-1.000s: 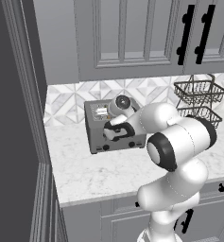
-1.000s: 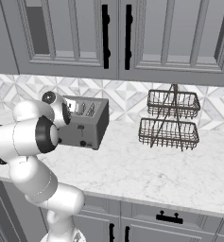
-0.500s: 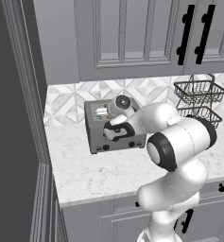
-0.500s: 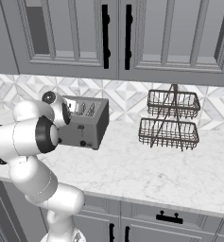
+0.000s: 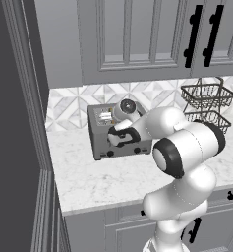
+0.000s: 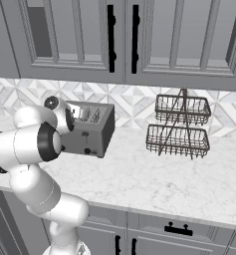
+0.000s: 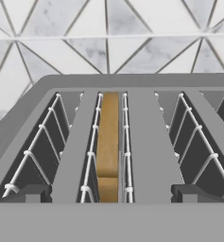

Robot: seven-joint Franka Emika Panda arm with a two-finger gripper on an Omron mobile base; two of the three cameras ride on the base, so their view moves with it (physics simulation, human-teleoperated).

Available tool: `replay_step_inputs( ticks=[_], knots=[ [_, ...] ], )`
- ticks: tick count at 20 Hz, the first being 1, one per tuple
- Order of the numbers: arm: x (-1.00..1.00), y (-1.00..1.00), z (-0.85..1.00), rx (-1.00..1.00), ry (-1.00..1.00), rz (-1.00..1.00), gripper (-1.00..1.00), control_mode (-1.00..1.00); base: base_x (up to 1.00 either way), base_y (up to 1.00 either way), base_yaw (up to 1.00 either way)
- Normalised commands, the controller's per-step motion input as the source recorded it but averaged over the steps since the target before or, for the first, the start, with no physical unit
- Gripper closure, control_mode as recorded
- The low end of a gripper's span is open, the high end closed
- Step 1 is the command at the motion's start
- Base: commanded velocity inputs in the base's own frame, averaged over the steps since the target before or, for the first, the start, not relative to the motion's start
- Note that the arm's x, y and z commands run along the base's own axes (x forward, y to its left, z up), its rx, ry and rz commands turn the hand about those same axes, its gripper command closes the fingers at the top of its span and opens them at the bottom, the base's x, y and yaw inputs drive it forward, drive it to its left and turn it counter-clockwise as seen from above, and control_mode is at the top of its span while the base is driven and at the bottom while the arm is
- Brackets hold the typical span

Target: Start the toaster. Once the lever pops up, take the bread to the plate on the dining counter.

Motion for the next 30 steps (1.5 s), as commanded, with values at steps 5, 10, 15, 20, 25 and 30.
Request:
replay_step_inputs(
  ticks=[5, 10, 15, 20, 25, 30],
  knots=[
    [0.00, 0.00, 0.00, 0.00, 0.00, 0.00, -1.00, -1.00, 0.00, 0.00, 0.00],
    [0.00, 0.00, 0.00, 0.00, 0.00, 0.00, -1.00, -1.00, 0.00, 0.00, 0.00],
    [0.00, 0.00, 0.00, 0.00, 0.00, 0.00, -1.00, -1.00, 0.00, 0.00, 0.00],
    [0.00, 0.00, 0.00, 0.00, 0.00, 0.00, -1.00, -1.00, 0.00, 0.00, 0.00],
    [0.00, 0.00, 0.00, 0.00, 0.00, 0.00, -1.00, -1.00, 0.00, 0.00, 0.00],
    [0.00, 0.00, 0.00, 0.00, 0.00, 0.00, -1.00, -1.00, 0.00, 0.00, 0.00]
  ],
)
